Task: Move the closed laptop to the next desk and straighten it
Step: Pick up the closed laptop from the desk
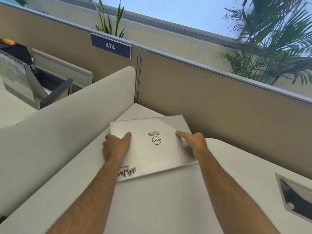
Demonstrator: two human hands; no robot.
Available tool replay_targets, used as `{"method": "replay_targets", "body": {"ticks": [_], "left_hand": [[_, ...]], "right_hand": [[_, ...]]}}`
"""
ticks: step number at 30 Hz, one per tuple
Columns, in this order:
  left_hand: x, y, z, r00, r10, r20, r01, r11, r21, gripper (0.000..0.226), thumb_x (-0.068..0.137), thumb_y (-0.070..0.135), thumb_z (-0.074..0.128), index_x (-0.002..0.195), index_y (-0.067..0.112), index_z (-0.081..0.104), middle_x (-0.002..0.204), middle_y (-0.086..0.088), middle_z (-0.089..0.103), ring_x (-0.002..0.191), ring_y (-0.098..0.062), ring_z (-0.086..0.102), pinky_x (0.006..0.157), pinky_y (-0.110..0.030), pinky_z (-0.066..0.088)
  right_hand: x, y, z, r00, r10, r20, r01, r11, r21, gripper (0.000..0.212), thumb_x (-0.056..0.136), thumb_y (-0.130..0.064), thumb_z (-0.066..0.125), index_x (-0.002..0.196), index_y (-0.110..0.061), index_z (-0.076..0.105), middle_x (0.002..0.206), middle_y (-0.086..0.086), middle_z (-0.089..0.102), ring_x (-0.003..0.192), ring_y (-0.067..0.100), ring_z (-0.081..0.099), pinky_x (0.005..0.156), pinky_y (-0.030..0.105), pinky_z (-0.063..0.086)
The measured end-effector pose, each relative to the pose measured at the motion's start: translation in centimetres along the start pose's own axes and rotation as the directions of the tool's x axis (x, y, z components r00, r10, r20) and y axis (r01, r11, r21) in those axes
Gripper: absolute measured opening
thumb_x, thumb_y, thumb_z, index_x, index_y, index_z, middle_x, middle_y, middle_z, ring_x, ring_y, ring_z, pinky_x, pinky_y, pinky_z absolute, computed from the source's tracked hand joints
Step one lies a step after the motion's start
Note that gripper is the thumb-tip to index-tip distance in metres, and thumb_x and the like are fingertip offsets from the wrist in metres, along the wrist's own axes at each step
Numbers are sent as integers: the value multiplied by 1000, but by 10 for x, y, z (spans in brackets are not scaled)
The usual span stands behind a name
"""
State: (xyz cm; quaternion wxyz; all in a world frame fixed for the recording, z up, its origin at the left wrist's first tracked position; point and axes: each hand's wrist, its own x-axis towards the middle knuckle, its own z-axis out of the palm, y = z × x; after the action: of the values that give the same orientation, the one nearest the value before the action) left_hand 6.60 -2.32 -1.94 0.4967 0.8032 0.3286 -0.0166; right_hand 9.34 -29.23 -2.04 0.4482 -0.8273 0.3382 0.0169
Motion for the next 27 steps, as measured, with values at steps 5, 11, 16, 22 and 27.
{"method": "replay_targets", "body": {"ticks": [5, 11, 16, 22, 27], "left_hand": [[-23, -4, -8, 999, 25, 21, -24, 999, -45, 63, 80, 41, 72, 122, 4, 42, 124, -18, 63, 109, -41, 62, 84, -41, 48], [-59, -16, -24, 997, 28, 69, -26, 999, -36, 67, 77, 41, 76, 121, 3, 42, 122, -19, 64, 108, -41, 62, 91, -46, 53], [-95, -24, -35, 993, 31, 117, -26, 999, -41, 70, 76, 41, 78, 121, 1, 42, 122, -20, 63, 108, -41, 62, 91, -47, 52], [-137, -34, -42, 984, 26, 175, -20, 999, -33, 76, 76, 45, 78, 124, -2, 42, 126, -21, 61, 111, -41, 61, 93, -47, 52], [-170, -52, -44, 968, 37, 250, -33, 999, -23, 78, 74, 51, 77, 122, -2, 47, 121, -21, 63, 109, -40, 62, 96, -50, 52]], "right_hand": [[-22, 15, -16, 999, 35, 20, -35, 998, 45, 74, 43, -73, 77, 90, -17, 60, 89, -3, 66, 83, 22, 60, 75, 36, 46], [-54, 44, -38, 996, 90, 12, -90, 996, 26, 94, 49, -72, 76, 115, -7, 63, 111, 8, 71, 101, 30, 64, 83, 39, 50], [-91, 59, -68, 996, 84, -21, -84, 996, 30, 78, 54, -67, 78, 105, -12, 56, 105, 5, 65, 96, 30, 61, 84, 39, 50], [-129, 81, -108, 995, 75, -65, -73, 997, 33, 72, 57, -66, 78, 99, -12, 56, 101, 4, 66, 97, 30, 62, 83, 39, 50], [-161, 113, -136, 992, 75, -98, -70, 996, 52, 57, 56, -63, 79, 72, -22, 43, 80, -7, 53, 88, 26, 59, 79, 39, 49]]}}
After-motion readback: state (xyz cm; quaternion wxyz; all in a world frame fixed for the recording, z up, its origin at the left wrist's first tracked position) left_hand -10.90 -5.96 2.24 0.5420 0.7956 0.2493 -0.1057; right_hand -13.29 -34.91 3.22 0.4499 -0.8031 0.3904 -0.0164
